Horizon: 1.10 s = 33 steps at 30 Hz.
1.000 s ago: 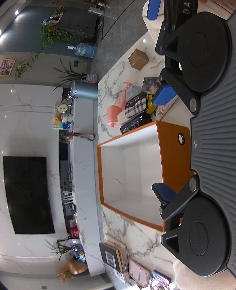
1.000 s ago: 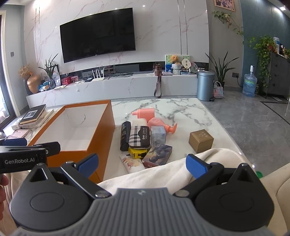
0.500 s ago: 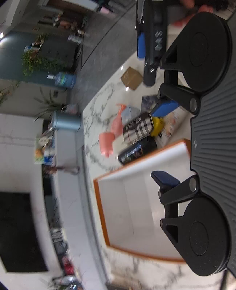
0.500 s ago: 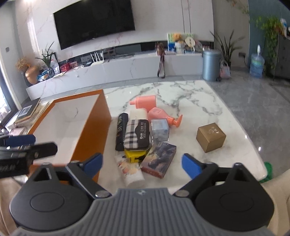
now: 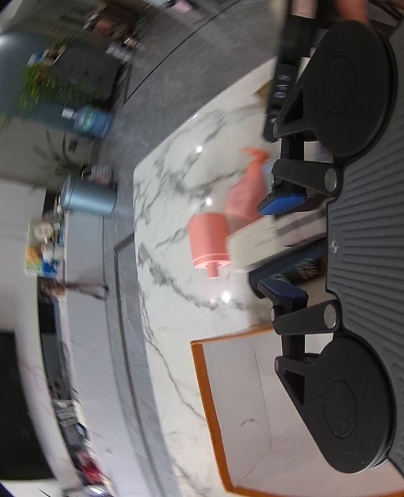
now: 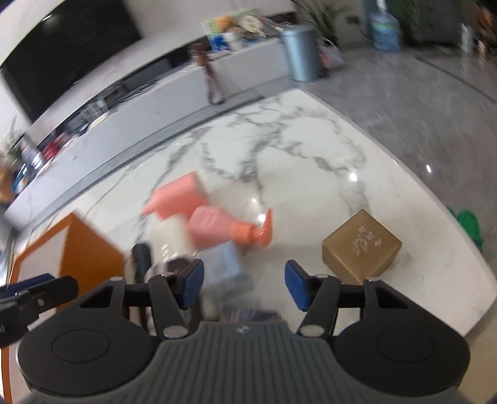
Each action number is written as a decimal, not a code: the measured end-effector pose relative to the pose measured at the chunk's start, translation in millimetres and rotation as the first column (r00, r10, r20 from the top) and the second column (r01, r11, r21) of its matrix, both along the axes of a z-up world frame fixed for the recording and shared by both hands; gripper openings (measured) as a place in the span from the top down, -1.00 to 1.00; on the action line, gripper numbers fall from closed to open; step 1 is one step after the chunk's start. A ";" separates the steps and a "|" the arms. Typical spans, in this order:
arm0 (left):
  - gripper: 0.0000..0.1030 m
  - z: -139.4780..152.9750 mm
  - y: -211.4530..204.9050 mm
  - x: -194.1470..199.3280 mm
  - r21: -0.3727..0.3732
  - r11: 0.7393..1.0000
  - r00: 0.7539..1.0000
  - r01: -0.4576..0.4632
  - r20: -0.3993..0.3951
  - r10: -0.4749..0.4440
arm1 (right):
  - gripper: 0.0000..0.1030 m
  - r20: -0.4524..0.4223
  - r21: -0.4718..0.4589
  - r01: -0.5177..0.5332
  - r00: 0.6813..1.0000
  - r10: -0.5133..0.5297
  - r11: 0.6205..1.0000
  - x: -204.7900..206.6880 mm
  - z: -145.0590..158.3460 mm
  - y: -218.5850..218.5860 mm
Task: Organize rigid objects
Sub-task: 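Grasp the pink pump bottle nozzle with the right tool while left tool approaches pink cup, then grasp the pink cup with the left tool and lift it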
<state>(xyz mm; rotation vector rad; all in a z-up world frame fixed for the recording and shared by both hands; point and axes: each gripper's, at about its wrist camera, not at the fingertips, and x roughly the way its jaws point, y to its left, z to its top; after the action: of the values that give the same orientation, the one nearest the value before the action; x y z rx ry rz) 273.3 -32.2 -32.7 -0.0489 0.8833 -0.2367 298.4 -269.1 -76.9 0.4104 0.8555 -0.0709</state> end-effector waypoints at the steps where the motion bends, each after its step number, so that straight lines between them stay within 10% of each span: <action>1: -0.11 -3.4 -1.7 9.9 -0.013 1.000 1.000 -0.022 -0.014 0.021 | 0.00 -0.004 0.011 0.021 1.000 -0.021 1.000 7.8 -4.4 -3.4; 10: -0.14 -29.3 -16.5 58.5 -0.029 0.995 0.992 -0.091 -0.085 0.088 | 0.22 -0.062 0.077 0.113 0.992 -0.108 0.991 53.2 -37.5 -19.1; 17: -0.32 -43.7 -10.5 87.6 -0.072 0.977 0.970 -0.199 -0.157 0.186 | 0.83 -0.096 0.100 0.099 0.991 -0.089 0.990 70.4 -58.0 -22.3; 33: -0.37 -66.7 -14.3 133.9 -0.119 0.926 0.913 -0.359 -0.249 0.322 | 0.84 0.110 -0.124 0.047 0.993 -0.033 0.991 90.5 -50.1 -22.6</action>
<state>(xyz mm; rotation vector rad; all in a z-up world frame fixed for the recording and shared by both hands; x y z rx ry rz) 407.2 -46.5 -99.4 -0.3871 1.0637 0.0285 388.9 -291.7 -127.0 0.3093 0.7321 -0.1382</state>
